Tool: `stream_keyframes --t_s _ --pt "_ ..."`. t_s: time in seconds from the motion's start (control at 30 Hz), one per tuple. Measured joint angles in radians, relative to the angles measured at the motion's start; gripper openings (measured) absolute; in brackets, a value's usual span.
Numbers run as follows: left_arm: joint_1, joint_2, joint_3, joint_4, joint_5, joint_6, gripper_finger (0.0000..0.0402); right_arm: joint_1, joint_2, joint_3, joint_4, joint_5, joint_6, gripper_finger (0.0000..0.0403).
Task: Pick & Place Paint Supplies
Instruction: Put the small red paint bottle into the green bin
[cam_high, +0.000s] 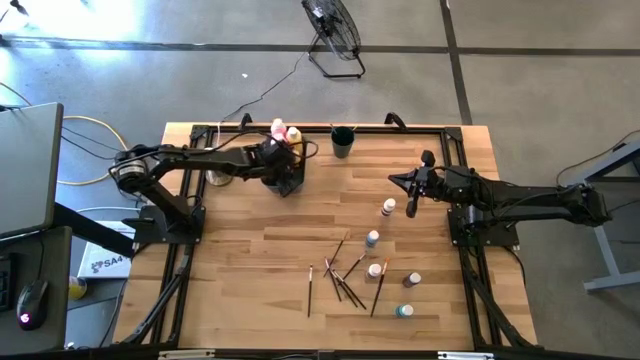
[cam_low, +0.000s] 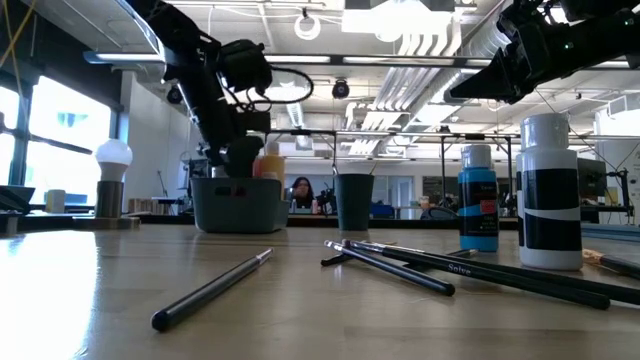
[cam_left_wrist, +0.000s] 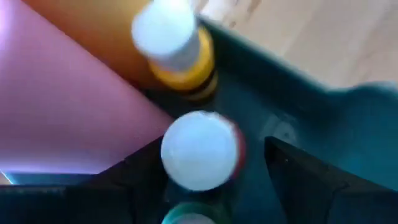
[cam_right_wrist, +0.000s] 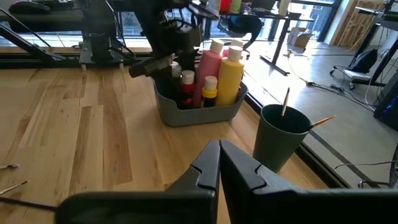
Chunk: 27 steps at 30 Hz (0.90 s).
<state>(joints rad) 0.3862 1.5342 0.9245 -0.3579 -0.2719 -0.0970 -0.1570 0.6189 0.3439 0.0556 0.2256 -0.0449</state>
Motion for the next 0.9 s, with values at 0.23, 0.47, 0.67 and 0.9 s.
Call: stream_keyframes --t_s 0.23,0.47,0.67,0.9 --pt "-0.001 -0.004 0.045 0.010 0.010 0.004 0.0260 0.000 0.000 0.000 0.000 0.000 0.000 0.0004" --pt "0.000 -0.004 0.064 0.004 0.024 0.006 0.0260 0.000 0.000 0.000 0.000 0.000 0.000 0.0004" --pt "-0.001 -0.004 0.064 -0.001 0.058 0.006 0.0260 0.000 0.000 0.000 0.000 0.000 0.000 0.0004" --pt "0.000 -0.004 0.064 -0.013 0.055 0.014 0.0260 0.000 0.000 0.000 0.000 0.000 0.000 0.0004"
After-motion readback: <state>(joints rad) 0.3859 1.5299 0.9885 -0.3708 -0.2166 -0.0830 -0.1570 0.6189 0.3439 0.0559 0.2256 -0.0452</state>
